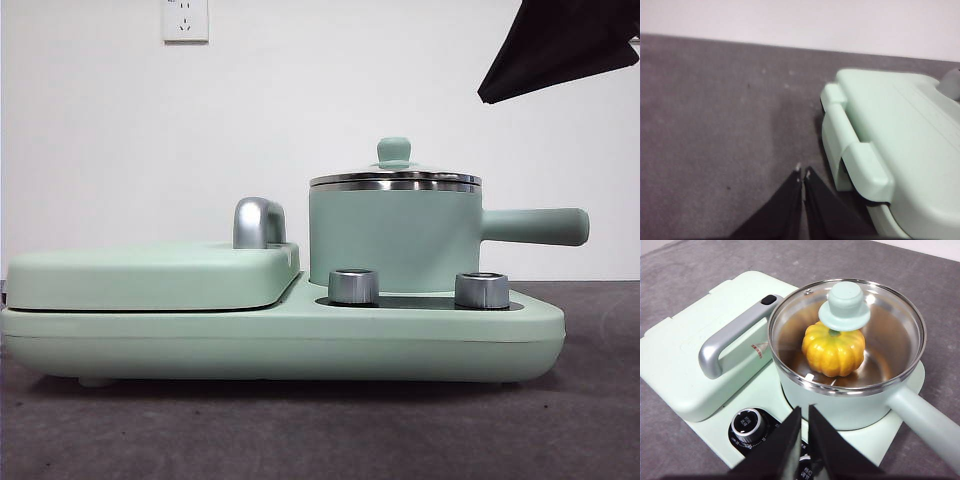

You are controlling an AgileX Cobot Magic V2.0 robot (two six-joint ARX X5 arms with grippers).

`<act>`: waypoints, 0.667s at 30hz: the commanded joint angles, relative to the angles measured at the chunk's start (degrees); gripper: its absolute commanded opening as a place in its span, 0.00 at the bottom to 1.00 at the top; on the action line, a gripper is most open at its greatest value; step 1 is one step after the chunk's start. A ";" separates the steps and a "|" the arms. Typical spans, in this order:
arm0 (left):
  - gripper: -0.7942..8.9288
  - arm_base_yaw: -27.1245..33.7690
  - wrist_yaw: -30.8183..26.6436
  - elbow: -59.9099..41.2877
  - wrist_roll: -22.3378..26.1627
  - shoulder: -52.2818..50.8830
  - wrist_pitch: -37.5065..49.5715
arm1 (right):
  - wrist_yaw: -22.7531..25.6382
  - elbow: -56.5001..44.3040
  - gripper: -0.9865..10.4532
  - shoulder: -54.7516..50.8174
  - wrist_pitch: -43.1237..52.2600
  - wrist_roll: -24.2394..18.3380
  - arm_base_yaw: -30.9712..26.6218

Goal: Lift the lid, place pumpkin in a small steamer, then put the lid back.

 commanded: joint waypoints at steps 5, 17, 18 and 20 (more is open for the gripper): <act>0.09 0.35 -0.24 -1.42 4.31 -0.15 0.98 | -0.15 0.07 0.10 0.17 0.61 -0.24 0.35; 0.09 0.35 -0.24 -1.40 4.22 -0.15 1.29 | -0.15 0.07 0.10 0.17 0.61 -0.24 0.35; 0.09 0.35 -0.24 -1.40 4.24 -0.15 1.29 | -0.15 0.07 0.10 0.17 0.61 -0.24 0.35; 0.09 0.35 -0.24 -1.40 4.22 -0.15 1.29 | -0.13 0.07 0.10 0.17 0.61 -0.28 0.35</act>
